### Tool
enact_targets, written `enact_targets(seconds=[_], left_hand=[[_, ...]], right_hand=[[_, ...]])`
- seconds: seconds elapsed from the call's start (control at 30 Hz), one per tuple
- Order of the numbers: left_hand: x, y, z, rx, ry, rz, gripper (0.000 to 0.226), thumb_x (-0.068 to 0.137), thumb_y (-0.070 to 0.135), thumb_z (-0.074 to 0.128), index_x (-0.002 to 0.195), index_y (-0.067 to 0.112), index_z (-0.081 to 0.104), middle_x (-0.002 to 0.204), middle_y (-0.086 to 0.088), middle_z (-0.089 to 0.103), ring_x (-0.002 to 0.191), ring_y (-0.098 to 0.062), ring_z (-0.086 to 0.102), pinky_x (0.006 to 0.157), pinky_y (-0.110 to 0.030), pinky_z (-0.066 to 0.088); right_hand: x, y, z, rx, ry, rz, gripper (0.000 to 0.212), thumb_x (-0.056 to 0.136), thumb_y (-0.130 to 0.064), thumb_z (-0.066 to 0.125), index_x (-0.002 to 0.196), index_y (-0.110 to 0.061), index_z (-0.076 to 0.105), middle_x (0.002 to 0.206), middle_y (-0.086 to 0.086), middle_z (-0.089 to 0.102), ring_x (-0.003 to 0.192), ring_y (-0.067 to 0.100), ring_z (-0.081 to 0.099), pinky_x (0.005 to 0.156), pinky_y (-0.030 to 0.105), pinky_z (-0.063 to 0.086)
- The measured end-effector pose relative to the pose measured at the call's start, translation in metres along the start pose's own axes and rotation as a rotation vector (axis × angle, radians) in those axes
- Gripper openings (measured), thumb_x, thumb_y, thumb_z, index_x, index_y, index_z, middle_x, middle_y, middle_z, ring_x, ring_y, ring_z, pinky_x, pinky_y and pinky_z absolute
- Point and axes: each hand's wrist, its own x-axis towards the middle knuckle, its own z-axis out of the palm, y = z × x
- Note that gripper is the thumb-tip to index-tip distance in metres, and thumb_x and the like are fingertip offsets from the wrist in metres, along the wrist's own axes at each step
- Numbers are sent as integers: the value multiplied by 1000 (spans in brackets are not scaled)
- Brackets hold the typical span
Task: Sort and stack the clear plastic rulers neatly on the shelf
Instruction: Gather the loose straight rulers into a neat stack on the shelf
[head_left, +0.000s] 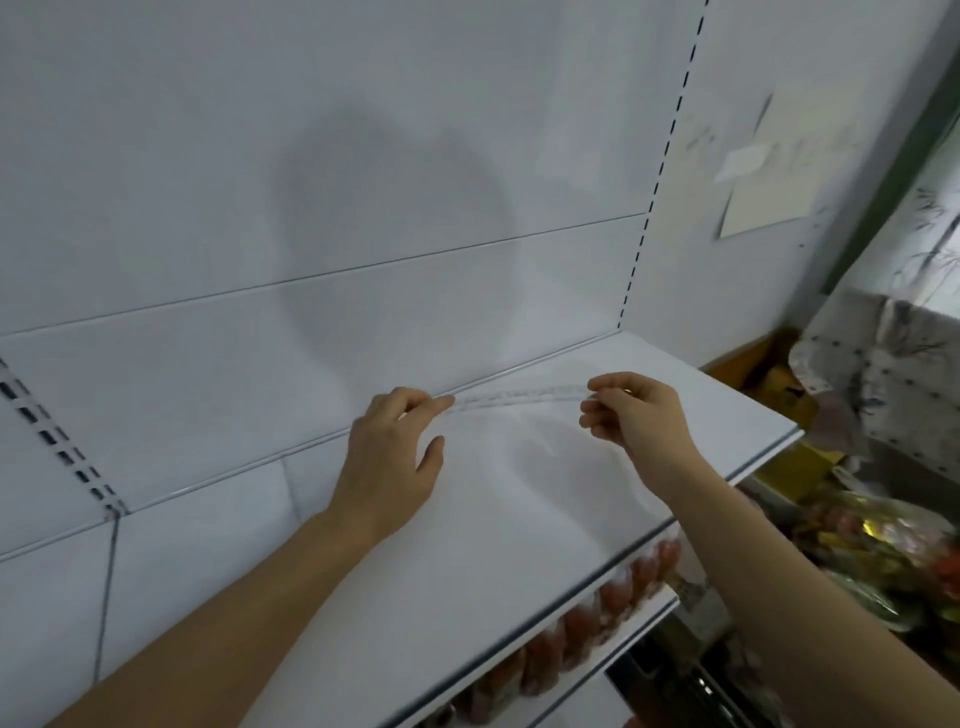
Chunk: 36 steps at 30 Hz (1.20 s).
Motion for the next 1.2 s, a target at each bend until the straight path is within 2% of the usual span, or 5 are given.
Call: enact_targets(seconds=[0.23,0.47,0.7,0.97,1.2], left_hand=[[27,35,42,262,-454,-114,51,103,42,39,151,25,39,157,3,33,144,-18,29,115,-41,28],[29,40,56,295,-473,-174,57,103,48,31,157,30,25,165,5,17,150,-13,11,119,-42,12],[30,39,50,258,-512,-179,60,104,50,32,159,28,21,167,6,12,153,-12,7,121,-39,8],[-32,-4,-47,310,-344,-197,80,93,66,16,158,21,24,165,2,24,152,-14,17,121,-38,19],[-162,-79,-184,372,-248,-419,84,91,70,13,160,23,15,167,4,15,153,-13,14,122,-37,13]], right_hand=[[93,14,-48,-407,94,-41,16,96,-9,52,101,-14,65,85,10,75,59,17,65,61,30,53],[115,26,-42,-1018,77,-195,29,91,-44,65,104,-22,52,87,1,60,83,25,58,65,34,41],[84,26,-28,-1008,65,-401,16,99,-38,52,100,-23,56,67,-3,62,68,23,61,61,33,45],[-14,13,63,-1002,-287,-746,34,99,-40,57,124,-19,65,125,-3,65,129,25,47,100,45,46],[-139,-10,186,-1105,-620,-798,65,102,-57,37,157,-22,31,164,-7,27,156,19,3,123,47,20]])
